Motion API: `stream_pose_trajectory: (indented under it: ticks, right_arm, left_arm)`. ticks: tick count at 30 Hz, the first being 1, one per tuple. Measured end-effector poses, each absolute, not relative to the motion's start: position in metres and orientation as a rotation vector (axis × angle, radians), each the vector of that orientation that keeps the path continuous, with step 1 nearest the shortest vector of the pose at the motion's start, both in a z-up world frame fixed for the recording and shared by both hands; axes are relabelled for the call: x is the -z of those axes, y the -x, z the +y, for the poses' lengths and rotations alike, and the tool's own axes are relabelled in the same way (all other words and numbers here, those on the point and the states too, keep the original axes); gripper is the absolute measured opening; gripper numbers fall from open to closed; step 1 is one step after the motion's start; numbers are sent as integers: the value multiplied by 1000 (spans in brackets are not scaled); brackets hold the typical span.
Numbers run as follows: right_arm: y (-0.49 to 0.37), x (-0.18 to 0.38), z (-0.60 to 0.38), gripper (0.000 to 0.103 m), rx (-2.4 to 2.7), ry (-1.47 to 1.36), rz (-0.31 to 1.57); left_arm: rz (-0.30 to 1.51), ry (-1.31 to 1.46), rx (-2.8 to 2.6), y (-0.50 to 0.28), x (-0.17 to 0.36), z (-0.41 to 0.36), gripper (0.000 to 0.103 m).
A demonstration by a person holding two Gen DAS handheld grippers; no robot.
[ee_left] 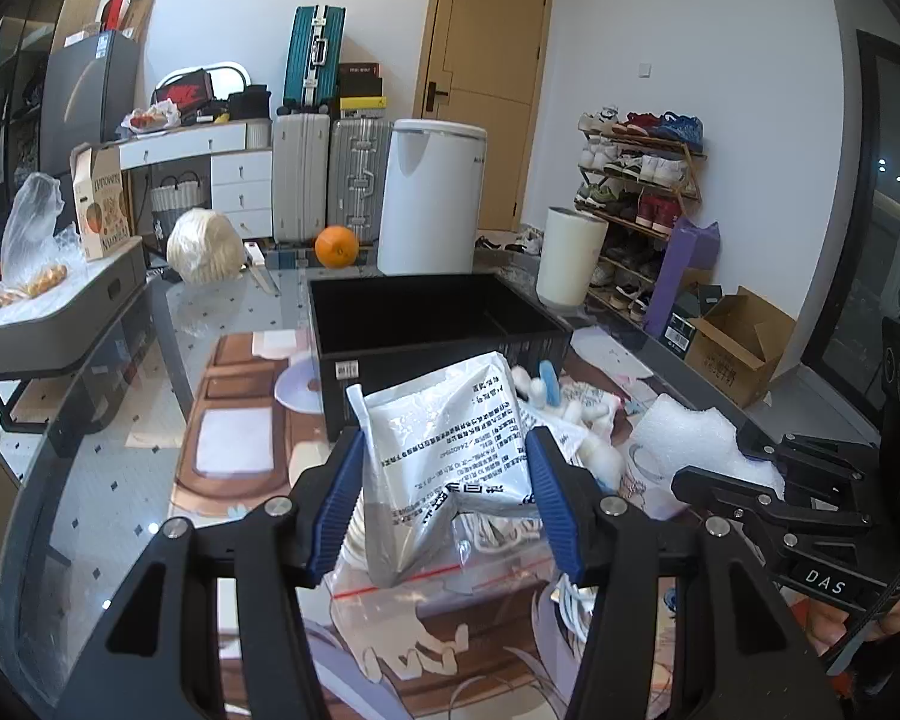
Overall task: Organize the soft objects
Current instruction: 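Lift the foam strip toward the black box with the right gripper while the left grasps a white printed packet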
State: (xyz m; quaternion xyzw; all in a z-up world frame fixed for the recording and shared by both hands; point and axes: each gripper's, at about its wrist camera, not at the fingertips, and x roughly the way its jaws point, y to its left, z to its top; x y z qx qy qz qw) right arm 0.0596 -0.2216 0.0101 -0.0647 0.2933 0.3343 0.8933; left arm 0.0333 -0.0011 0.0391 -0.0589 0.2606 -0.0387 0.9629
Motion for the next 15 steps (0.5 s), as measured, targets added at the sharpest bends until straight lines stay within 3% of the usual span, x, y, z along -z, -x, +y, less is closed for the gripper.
stream_pose_trajectory:
  ticks: [15]
  right_arm:
    - [-84, -42, -206, 22, -708, 132, 557]
  left_arm:
    - [463, 78, 47, -49, -64, 3, 54]
